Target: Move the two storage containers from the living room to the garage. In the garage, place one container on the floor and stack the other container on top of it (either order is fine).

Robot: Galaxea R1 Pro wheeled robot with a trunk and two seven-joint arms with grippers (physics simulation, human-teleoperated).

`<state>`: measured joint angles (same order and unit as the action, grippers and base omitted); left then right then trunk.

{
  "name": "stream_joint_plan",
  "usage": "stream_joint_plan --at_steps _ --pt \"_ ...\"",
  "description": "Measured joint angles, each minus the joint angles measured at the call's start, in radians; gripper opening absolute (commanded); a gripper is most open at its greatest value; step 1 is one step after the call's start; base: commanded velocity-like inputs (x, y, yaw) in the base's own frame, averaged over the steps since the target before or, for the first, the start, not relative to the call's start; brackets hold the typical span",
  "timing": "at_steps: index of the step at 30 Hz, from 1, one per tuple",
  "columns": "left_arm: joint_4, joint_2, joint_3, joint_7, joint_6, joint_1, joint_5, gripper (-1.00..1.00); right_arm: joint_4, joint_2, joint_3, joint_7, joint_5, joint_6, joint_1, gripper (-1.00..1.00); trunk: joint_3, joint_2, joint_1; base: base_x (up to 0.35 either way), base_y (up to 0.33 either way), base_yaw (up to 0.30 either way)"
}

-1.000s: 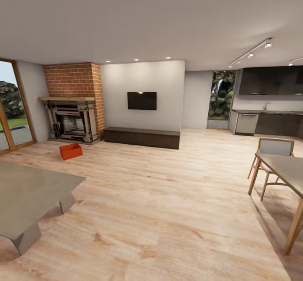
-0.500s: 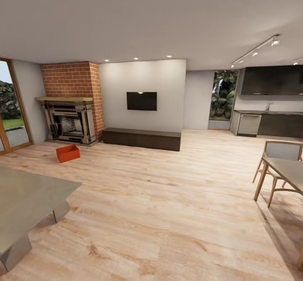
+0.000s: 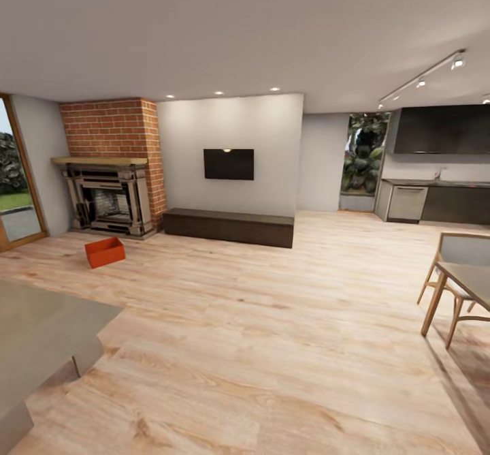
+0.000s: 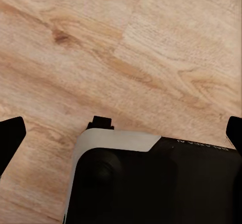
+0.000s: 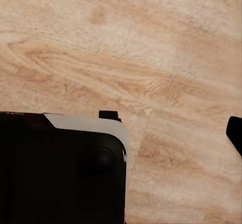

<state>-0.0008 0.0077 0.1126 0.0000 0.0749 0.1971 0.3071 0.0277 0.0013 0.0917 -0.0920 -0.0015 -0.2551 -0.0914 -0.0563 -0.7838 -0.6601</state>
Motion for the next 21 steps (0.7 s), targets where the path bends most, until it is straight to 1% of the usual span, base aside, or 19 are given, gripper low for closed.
stream_joint_plan --at_steps 21 --pt "0.0 0.0 0.0 0.0 0.004 0.0 0.0 1.0 0.0 0.0 0.0 0.0 0.0 0.0 0.0 1.0 0.0 0.0 0.0 0.323 0.0 0.0"
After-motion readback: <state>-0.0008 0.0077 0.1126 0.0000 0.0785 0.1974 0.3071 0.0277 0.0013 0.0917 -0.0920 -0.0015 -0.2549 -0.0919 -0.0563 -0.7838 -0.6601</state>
